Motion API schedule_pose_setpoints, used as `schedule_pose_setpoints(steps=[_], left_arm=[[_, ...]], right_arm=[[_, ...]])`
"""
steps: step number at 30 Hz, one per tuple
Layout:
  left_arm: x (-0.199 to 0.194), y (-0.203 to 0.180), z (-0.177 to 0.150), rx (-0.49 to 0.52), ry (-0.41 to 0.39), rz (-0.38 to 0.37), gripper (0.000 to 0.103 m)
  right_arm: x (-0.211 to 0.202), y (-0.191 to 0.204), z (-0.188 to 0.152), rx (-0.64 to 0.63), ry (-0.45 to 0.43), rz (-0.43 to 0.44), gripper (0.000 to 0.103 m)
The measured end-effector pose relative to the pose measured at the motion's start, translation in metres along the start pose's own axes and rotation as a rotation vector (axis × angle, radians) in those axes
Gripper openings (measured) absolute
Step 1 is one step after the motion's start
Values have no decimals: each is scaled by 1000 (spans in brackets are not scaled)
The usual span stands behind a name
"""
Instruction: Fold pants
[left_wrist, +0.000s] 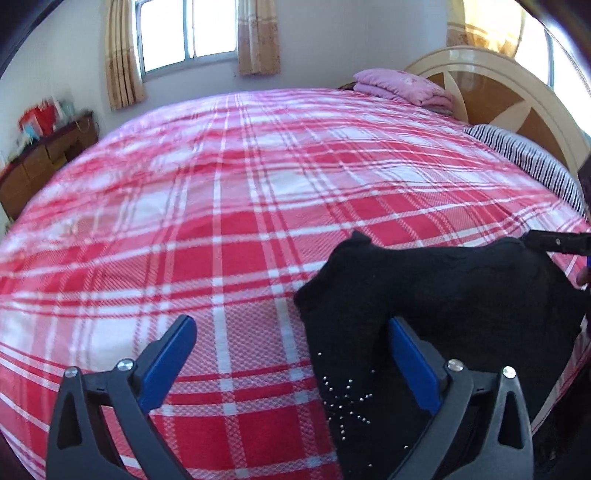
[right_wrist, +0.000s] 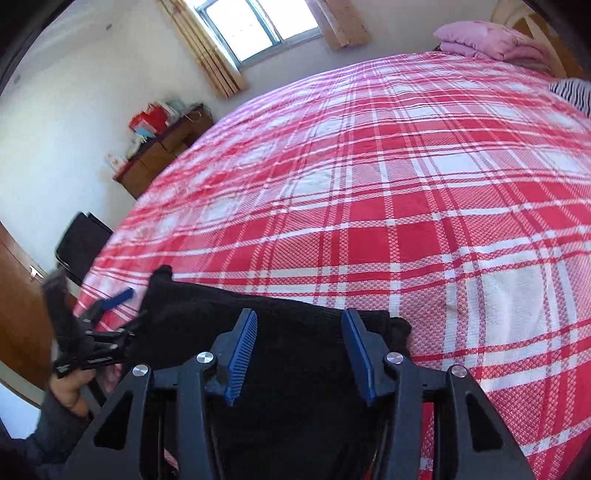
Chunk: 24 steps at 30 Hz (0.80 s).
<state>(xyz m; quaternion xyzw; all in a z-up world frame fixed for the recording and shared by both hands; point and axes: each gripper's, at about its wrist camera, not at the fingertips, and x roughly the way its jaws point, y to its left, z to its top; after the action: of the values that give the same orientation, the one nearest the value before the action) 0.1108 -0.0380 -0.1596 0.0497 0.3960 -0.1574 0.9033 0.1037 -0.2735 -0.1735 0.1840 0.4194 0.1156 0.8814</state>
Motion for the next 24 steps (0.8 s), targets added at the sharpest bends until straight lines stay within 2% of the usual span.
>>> schedule_pose_setpoints(steps=[2, 4, 7, 9, 10, 13, 14, 17, 21, 24], left_arm=[[-2, 6, -3, -53, 6, -29, 103], [-8, 6, -3, -49, 1, -14, 103], [-25, 1, -4, -13, -21, 11, 103], [-35, -2, -5, 1, -38, 1, 103], [-40, -4, -5, 9, -47, -1, 103], [-38, -8, -7, 28, -36, 8, 103], [-34, -7, -7, 29, -25, 10, 103], [-23, -5, -13, 22, 14, 11, 103], [-24, 0, -15, -2, 12, -5, 103], [-27, 0, -14, 4, -1, 4, 103]], right_arm=[[-17, 2, -3, 10, -9, 0, 50], [-36, 9, -6, 1, -33, -7, 50], [-70, 26, -29, -62, -16, 84, 50], [-78, 37, -47, -123, 20, 108, 50], [-77, 38, -54, -142, 41, 97, 50], [-59, 23, -80, -135, 150, -67, 50], [-50, 12, -86, -116, 191, -86, 50], [-55, 3, -86, -76, 165, -29, 50], [-66, 9, -82, -92, 135, -21, 50], [-72, 4, -77, -54, 106, -6, 50]])
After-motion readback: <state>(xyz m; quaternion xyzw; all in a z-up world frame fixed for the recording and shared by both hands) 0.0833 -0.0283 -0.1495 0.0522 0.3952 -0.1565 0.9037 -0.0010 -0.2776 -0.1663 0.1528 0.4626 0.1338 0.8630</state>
